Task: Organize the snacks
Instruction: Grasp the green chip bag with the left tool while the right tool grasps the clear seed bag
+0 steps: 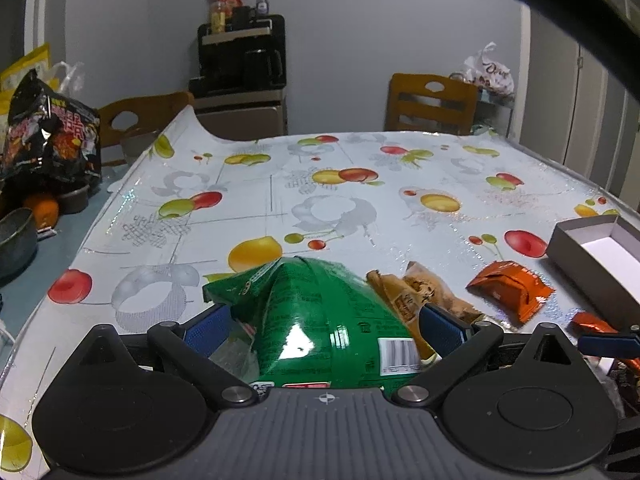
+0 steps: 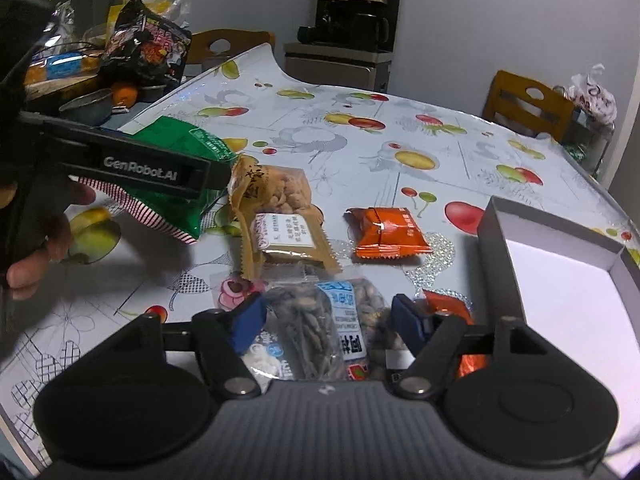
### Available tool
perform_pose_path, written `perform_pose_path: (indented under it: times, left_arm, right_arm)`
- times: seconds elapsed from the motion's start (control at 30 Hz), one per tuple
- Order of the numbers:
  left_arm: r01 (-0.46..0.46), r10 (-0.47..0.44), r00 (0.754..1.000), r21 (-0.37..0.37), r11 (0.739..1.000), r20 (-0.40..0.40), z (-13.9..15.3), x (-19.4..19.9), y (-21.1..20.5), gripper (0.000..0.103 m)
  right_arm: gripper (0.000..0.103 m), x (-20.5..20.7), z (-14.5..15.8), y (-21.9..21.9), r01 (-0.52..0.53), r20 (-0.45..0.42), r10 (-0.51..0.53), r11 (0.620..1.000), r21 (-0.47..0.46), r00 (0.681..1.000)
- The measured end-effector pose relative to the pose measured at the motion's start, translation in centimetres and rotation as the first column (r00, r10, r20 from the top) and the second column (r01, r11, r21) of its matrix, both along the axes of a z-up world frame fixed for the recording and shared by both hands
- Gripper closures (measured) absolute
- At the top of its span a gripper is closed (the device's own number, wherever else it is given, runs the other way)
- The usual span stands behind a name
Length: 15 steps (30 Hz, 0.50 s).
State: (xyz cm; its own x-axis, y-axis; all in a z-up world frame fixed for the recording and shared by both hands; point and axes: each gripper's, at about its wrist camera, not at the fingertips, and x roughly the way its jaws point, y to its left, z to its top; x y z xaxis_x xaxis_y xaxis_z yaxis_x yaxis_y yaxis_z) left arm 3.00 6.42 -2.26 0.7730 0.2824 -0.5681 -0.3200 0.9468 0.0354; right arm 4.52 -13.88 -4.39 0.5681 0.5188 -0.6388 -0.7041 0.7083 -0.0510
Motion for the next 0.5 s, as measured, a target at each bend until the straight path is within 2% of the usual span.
perform_pose_path:
  times: [0.23, 0.5]
  left_arm:
    - [-0.007, 0.006, 1.0, -0.027, 1.0, -0.018, -0.5, -0.1, 0.6, 0.022]
    - [-0.039, 0.039, 0.999, -0.013, 0.999, 0.011, -0.1, -1.0, 0.8, 0.027]
  right_arm:
    - [0.057, -0.6, 0.2, -0.3, -0.004, 0.032, 0.003, 1.0, 0.011, 0.999]
    - [0.068, -1.0, 1.0, -0.9, 0.021, 0.051, -0.024, 0.998, 0.057, 0.998]
